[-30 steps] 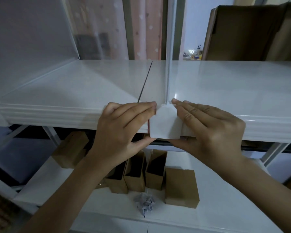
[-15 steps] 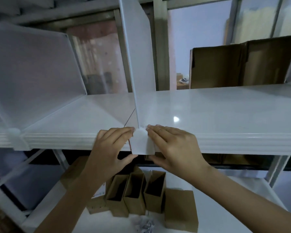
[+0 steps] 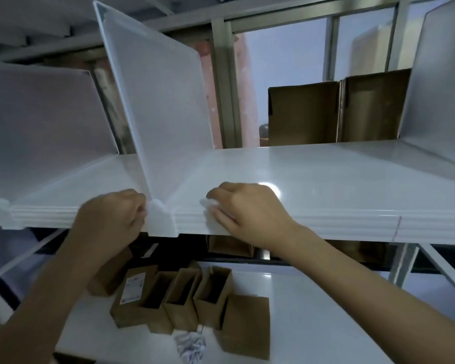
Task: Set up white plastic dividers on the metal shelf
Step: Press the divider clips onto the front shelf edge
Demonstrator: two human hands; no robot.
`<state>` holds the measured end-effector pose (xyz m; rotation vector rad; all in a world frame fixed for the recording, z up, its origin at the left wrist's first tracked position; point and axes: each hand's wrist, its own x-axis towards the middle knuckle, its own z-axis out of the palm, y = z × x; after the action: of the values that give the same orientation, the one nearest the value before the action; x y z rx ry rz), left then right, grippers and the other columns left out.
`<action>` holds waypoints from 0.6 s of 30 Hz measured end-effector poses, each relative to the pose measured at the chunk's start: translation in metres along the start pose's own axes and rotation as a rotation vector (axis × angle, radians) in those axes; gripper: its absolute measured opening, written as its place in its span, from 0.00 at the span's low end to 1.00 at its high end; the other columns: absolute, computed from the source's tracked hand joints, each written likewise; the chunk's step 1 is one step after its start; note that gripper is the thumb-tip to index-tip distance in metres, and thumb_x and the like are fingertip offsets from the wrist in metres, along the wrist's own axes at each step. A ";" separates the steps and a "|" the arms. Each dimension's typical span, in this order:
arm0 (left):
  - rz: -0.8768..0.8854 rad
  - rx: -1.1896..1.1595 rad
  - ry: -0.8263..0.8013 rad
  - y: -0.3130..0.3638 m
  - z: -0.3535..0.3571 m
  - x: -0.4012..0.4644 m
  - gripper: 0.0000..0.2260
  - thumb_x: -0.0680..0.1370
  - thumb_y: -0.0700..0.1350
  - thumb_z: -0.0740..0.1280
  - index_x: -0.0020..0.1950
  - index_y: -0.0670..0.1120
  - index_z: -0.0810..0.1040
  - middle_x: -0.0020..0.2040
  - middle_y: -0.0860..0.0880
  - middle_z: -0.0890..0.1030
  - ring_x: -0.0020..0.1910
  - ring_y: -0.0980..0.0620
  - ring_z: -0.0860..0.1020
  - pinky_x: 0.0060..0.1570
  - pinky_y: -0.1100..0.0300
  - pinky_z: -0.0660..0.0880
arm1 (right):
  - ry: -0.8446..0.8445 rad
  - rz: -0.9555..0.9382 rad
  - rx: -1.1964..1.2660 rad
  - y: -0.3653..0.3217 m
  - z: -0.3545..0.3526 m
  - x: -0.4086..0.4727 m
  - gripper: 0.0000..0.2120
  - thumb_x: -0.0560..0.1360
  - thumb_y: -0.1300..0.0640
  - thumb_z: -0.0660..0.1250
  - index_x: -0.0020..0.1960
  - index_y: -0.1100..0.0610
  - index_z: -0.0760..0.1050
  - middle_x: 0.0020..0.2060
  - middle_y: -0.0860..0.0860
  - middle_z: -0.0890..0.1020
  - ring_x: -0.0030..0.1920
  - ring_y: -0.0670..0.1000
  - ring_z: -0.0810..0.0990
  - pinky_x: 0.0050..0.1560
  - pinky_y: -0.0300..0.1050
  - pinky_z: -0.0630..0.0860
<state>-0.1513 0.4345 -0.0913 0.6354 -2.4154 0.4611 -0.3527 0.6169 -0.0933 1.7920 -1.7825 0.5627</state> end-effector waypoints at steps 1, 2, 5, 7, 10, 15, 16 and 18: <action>-0.011 0.075 0.027 0.013 -0.009 -0.001 0.18 0.73 0.52 0.51 0.35 0.45 0.75 0.32 0.48 0.76 0.30 0.43 0.76 0.28 0.55 0.73 | 0.020 0.014 0.002 0.010 -0.008 -0.010 0.16 0.78 0.47 0.55 0.57 0.52 0.77 0.48 0.48 0.82 0.45 0.54 0.81 0.36 0.47 0.77; -0.033 0.107 0.052 0.029 -0.018 -0.001 0.16 0.74 0.51 0.52 0.35 0.45 0.74 0.32 0.48 0.75 0.29 0.43 0.75 0.28 0.56 0.71 | 0.036 0.033 0.000 0.021 -0.017 -0.019 0.16 0.78 0.47 0.56 0.58 0.52 0.77 0.50 0.48 0.82 0.47 0.53 0.81 0.37 0.48 0.77; -0.044 -0.046 0.130 0.087 -0.035 0.003 0.10 0.76 0.48 0.57 0.40 0.46 0.74 0.37 0.50 0.77 0.32 0.45 0.76 0.31 0.55 0.72 | 0.052 0.111 -0.023 0.051 -0.042 -0.044 0.17 0.79 0.47 0.57 0.63 0.51 0.76 0.56 0.48 0.82 0.52 0.52 0.81 0.42 0.46 0.77; 0.027 -0.236 0.156 0.124 -0.038 0.014 0.08 0.76 0.48 0.59 0.45 0.47 0.75 0.41 0.52 0.78 0.37 0.50 0.78 0.35 0.55 0.74 | 0.042 0.157 -0.057 0.067 -0.057 -0.060 0.17 0.80 0.47 0.57 0.64 0.51 0.75 0.57 0.48 0.81 0.54 0.53 0.80 0.42 0.44 0.72; 0.104 -0.382 0.153 0.166 -0.035 0.035 0.10 0.76 0.49 0.60 0.52 0.47 0.77 0.49 0.51 0.80 0.44 0.51 0.80 0.42 0.60 0.71 | 0.022 0.237 -0.108 0.080 -0.078 -0.080 0.17 0.80 0.47 0.58 0.65 0.51 0.74 0.58 0.48 0.81 0.56 0.52 0.79 0.45 0.44 0.73; 0.128 -0.477 0.070 0.219 -0.028 0.073 0.11 0.78 0.51 0.64 0.59 0.50 0.73 0.57 0.52 0.78 0.52 0.52 0.78 0.49 0.62 0.70 | 0.008 0.334 -0.172 0.088 -0.110 -0.099 0.17 0.79 0.46 0.59 0.64 0.52 0.75 0.57 0.49 0.81 0.54 0.52 0.80 0.49 0.49 0.79; 0.140 -0.491 0.057 0.229 -0.027 0.080 0.11 0.78 0.52 0.64 0.59 0.50 0.72 0.57 0.52 0.78 0.52 0.52 0.77 0.48 0.62 0.71 | -0.013 0.338 -0.198 0.092 -0.116 -0.104 0.17 0.79 0.46 0.59 0.63 0.52 0.75 0.57 0.49 0.81 0.54 0.52 0.80 0.49 0.48 0.79; 0.172 -0.521 0.023 0.248 -0.024 0.086 0.12 0.78 0.53 0.64 0.58 0.50 0.72 0.57 0.52 0.78 0.52 0.51 0.77 0.49 0.60 0.73 | -0.011 0.361 -0.226 0.096 -0.127 -0.115 0.17 0.79 0.46 0.60 0.63 0.52 0.75 0.57 0.49 0.81 0.54 0.52 0.80 0.50 0.45 0.77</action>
<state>-0.3343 0.6215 -0.0626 0.1942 -2.4324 -0.1013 -0.4418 0.7890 -0.0620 1.3342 -2.1014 0.4647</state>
